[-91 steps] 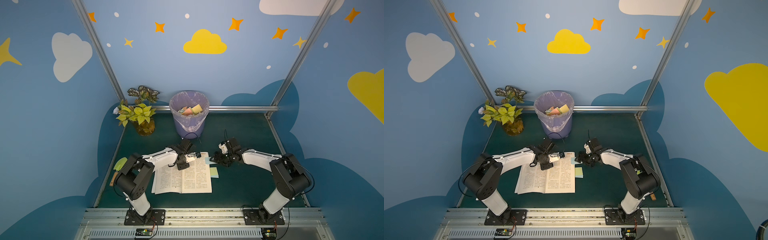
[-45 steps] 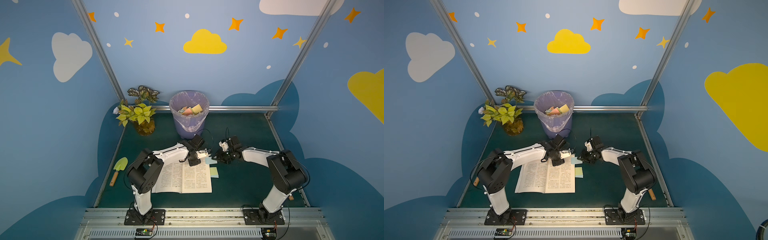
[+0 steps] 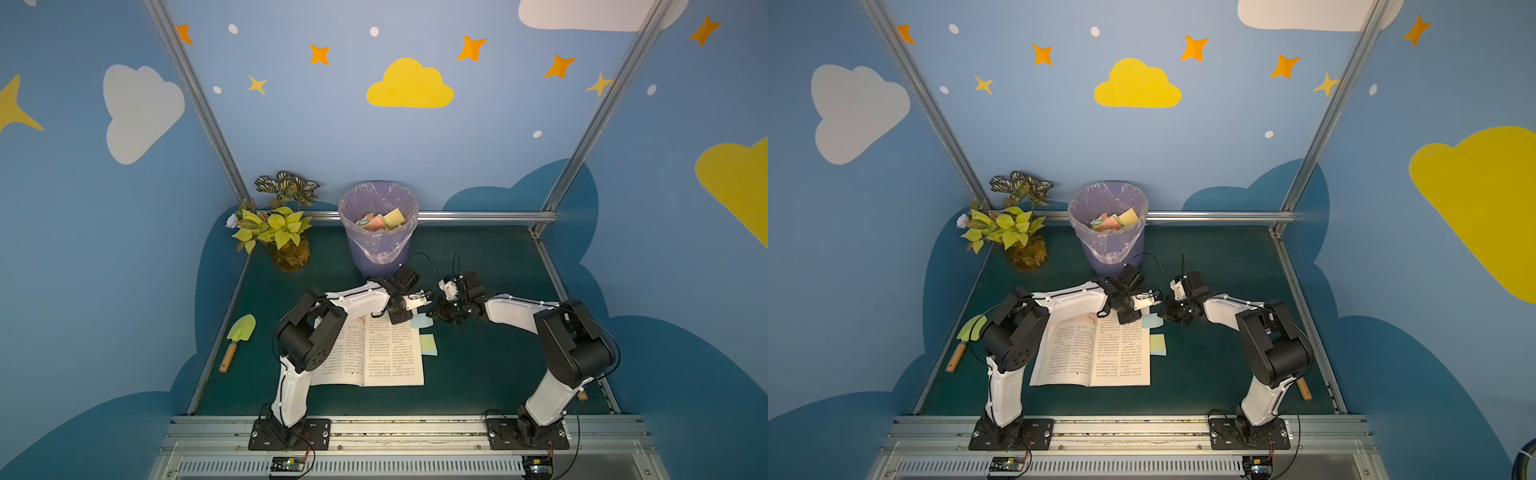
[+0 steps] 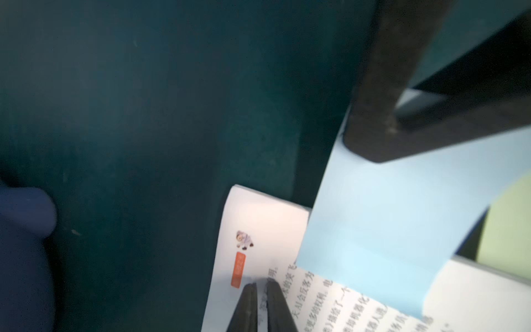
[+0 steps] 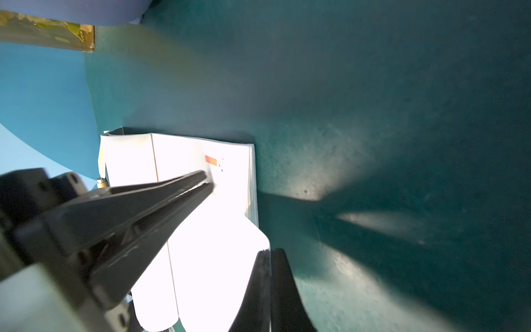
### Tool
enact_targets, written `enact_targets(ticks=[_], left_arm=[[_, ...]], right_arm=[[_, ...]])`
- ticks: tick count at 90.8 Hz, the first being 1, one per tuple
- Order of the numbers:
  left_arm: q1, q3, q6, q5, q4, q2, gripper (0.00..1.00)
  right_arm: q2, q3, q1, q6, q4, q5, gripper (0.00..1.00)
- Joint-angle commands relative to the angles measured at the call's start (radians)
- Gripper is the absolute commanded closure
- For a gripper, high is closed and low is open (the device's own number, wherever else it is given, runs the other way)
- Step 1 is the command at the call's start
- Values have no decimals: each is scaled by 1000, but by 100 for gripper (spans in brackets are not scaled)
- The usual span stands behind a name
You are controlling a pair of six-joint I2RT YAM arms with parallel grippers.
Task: Peel off the used sticky note
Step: Tear off the note from the book.
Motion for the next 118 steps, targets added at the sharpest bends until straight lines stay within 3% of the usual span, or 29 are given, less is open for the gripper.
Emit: enact_targets(ticks=[1, 86, 104, 118], left_arm=[[-2, 14, 3, 2, -3, 30, 90], [19, 71, -31, 34, -169, 81, 97], [24, 76, -50, 92, -215, -20, 96], [53, -4, -66, 190, -242, -208, 94]], right_arm=[[-39, -17, 17, -28, 7, 44, 100], [-311, -331, 127, -92, 265, 246, 100], [-478, -359, 136, -77, 185, 302, 100], [-681, -308, 140, -70, -6, 361, 100]])
